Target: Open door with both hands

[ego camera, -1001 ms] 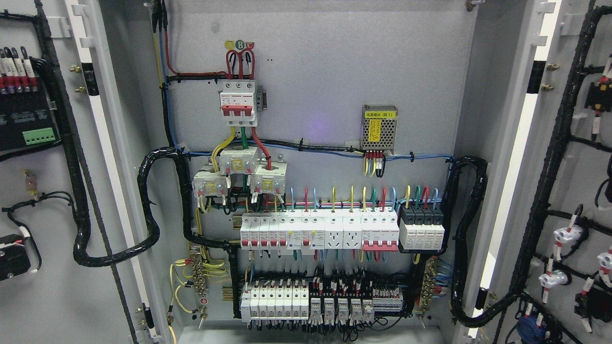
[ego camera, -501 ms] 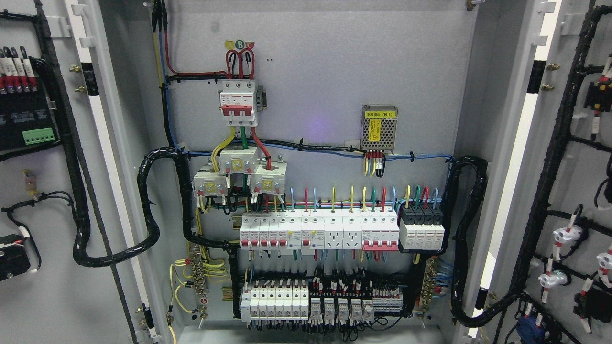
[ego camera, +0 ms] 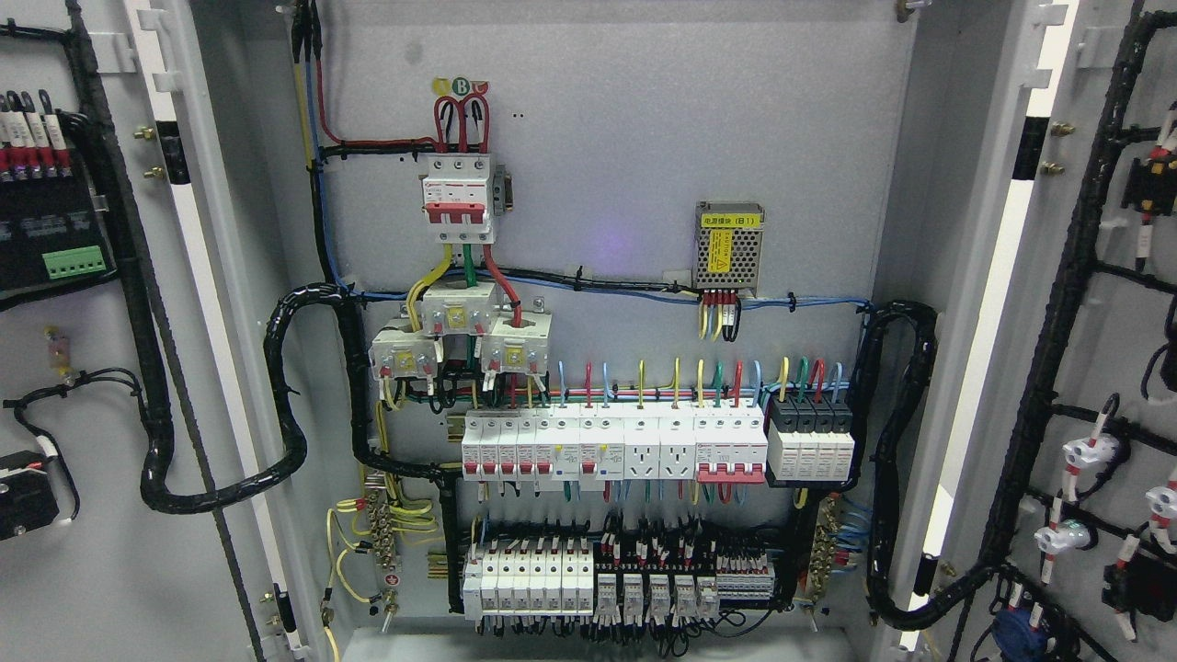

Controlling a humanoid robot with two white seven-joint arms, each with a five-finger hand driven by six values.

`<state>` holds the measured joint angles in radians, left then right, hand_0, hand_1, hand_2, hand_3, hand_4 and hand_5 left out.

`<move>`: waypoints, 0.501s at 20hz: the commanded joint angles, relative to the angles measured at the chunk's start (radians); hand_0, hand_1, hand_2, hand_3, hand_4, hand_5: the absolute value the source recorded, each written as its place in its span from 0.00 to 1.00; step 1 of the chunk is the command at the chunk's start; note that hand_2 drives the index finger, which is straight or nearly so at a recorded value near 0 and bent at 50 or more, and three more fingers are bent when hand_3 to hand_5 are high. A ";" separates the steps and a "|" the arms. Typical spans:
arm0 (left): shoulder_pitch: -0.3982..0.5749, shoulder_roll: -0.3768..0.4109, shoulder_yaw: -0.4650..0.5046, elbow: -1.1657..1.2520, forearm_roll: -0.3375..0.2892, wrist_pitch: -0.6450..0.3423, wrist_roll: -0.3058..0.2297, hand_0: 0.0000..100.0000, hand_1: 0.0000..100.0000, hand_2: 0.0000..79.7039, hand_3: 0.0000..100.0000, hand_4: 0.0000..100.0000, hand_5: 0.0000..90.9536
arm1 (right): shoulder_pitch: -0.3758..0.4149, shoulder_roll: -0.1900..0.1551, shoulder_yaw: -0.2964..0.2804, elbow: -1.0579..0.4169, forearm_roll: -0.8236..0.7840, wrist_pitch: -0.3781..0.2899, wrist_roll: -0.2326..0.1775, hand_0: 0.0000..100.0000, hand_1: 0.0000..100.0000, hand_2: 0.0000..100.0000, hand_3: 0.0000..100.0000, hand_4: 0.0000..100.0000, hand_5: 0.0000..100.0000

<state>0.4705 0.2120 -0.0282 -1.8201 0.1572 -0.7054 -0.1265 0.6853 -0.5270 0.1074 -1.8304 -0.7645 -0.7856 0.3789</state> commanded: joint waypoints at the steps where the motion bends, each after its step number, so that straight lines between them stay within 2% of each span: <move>1: 0.089 -0.099 -0.099 0.047 -0.057 0.196 0.005 0.12 0.39 0.00 0.00 0.00 0.00 | 0.026 0.047 0.310 0.339 0.103 -0.012 0.000 0.12 0.39 0.00 0.00 0.00 0.00; 6: 0.213 -0.076 -0.087 0.136 -0.061 0.460 0.004 0.12 0.39 0.00 0.00 0.00 0.00 | 0.022 0.133 0.351 0.630 0.133 -0.049 0.000 0.12 0.39 0.00 0.00 0.00 0.00; 10: 0.304 -0.068 -0.052 0.205 -0.070 0.659 -0.004 0.12 0.39 0.00 0.00 0.00 0.00 | 0.026 0.179 0.354 0.790 0.137 -0.049 0.000 0.12 0.39 0.00 0.00 0.00 0.00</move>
<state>0.6566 0.1648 -0.0767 -1.7409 0.1042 -0.1827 -0.1176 0.7051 -0.4532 0.3114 -1.4739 -0.6545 -0.7843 0.3798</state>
